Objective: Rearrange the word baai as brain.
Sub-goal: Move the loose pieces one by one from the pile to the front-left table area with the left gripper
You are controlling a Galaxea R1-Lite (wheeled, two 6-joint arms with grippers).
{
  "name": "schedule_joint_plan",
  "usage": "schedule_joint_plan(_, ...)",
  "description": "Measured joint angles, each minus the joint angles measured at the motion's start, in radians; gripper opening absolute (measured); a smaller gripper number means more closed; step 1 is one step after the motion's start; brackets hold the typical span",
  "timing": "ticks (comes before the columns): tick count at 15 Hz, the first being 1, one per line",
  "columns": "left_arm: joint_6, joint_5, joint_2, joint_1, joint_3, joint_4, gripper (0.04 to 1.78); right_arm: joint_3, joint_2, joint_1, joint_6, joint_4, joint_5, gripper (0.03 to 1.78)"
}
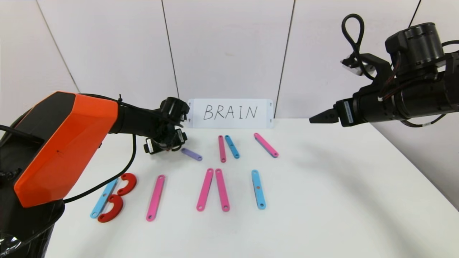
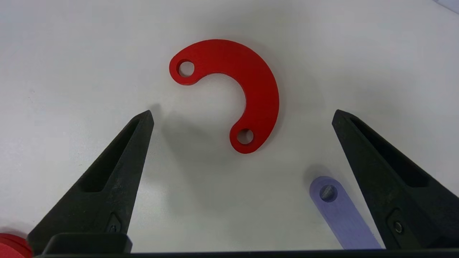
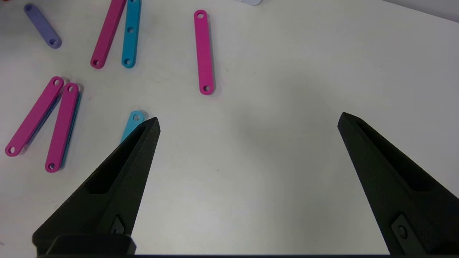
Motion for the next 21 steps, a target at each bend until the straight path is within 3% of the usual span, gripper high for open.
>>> schedule_joint_plan(5, -0.009, -0.002, 0.014, 0.002, -0.013, 0.001, 1.74, 0.001, 0.0, 0.0, 0.0, 0.0, 0.0, 1.74)
schedule_joint_plan(7, -0.009, 0.0, 0.019, 0.004, -0.018, 0.003, 1.64, 0.001, 0.0, 0.001, 0.0, 0.0, 0.0, 1.74)
schedule_joint_plan(10, -0.009, 0.0, 0.023, 0.004, -0.02, 0.003, 1.29, 0.001, 0.0, 0.001, 0.0, 0.0, 0.0, 1.74)
schedule_joint_plan(15, -0.008, 0.0, 0.026, 0.004, -0.02, 0.004, 0.42, 0.004, -0.002, 0.008, 0.0, 0.002, 0.0, 1.74)
schedule_joint_plan(17, -0.008, 0.001, 0.029, 0.004, -0.02, 0.003, 0.3, 0.006, -0.002, 0.013, 0.0, 0.002, 0.0, 1.74)
schedule_joint_plan(21, -0.003, 0.0, 0.028, 0.006, -0.019, 0.011, 0.3, 0.007, -0.002, 0.016, 0.0, 0.002, 0.0, 1.74)
